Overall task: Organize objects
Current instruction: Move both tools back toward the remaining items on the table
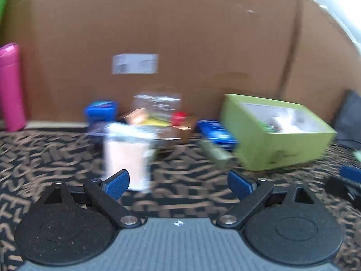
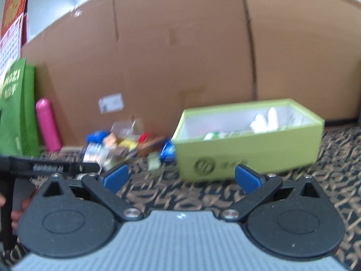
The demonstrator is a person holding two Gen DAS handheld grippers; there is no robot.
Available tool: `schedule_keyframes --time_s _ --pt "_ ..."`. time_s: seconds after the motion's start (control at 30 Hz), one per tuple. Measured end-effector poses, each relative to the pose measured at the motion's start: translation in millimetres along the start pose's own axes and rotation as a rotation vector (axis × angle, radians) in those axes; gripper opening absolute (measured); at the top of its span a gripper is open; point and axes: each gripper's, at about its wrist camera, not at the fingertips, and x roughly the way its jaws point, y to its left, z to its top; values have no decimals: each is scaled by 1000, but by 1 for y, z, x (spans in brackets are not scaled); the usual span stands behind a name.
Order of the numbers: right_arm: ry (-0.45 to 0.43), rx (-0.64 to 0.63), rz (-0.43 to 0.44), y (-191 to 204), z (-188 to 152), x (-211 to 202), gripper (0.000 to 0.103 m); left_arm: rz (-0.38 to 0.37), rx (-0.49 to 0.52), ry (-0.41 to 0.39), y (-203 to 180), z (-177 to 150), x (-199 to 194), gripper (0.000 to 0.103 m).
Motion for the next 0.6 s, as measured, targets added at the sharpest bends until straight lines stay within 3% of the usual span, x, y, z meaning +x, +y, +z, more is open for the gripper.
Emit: schedule_keyframes --time_s 0.1,0.3,0.33,0.4,0.6 --pt "38 -8 13 13 -11 5 103 70 -45 2 25 4 19 97" --pt "74 -56 44 40 -14 22 103 93 -50 49 43 14 64 93" --pt "79 -71 51 45 -14 27 103 84 -38 59 44 14 69 89" --pt "86 -101 65 55 -13 38 101 42 -17 96 45 12 76 39" --pt "125 -159 72 78 -7 97 75 -30 -33 115 51 0 56 34"
